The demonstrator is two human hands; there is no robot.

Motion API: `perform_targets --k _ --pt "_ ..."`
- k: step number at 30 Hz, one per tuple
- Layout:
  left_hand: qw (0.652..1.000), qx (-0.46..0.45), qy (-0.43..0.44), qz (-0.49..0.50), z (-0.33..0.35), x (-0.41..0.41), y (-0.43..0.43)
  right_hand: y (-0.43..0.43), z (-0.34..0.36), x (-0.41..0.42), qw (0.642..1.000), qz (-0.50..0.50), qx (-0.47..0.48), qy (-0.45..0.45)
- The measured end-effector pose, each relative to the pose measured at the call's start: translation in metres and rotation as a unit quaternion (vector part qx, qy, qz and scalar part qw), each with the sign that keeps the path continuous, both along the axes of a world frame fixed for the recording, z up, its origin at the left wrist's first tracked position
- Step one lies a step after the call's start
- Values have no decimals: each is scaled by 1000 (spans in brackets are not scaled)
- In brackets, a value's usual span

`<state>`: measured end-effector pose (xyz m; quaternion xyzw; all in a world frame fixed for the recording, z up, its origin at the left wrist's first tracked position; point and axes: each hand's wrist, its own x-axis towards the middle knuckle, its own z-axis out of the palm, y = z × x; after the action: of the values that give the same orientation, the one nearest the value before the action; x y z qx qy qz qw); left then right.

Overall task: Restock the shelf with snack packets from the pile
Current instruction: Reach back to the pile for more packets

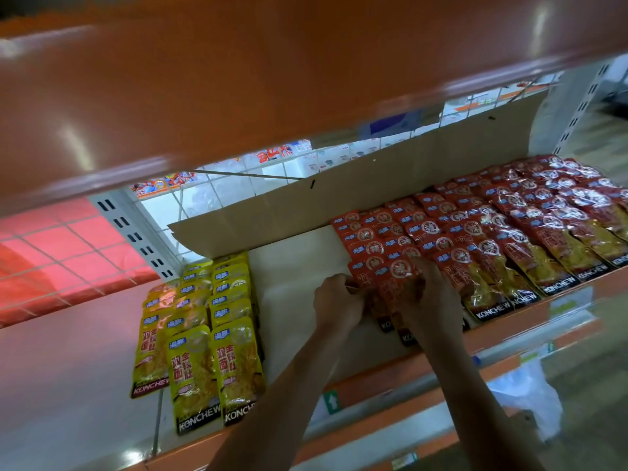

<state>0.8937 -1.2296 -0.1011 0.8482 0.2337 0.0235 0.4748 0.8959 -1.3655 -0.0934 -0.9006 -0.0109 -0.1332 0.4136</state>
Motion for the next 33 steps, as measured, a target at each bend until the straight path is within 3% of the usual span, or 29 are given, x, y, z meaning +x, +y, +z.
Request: perform_targets --k 7,17,29,33 --pt "995 83 -24 -44 1 -3 4 6 -7 -8 998 -4 -59 -6" --pt "994 84 -27 -68 4 -6 5 8 -10 -18 987 11 -158 -13" --pt "992 111 -28 -60 16 -21 7 19 -1 -25 989 -8 -141 -40" --pt "982 163 -84 -48 26 -34 23 44 8 -26 988 36 -136 -70"
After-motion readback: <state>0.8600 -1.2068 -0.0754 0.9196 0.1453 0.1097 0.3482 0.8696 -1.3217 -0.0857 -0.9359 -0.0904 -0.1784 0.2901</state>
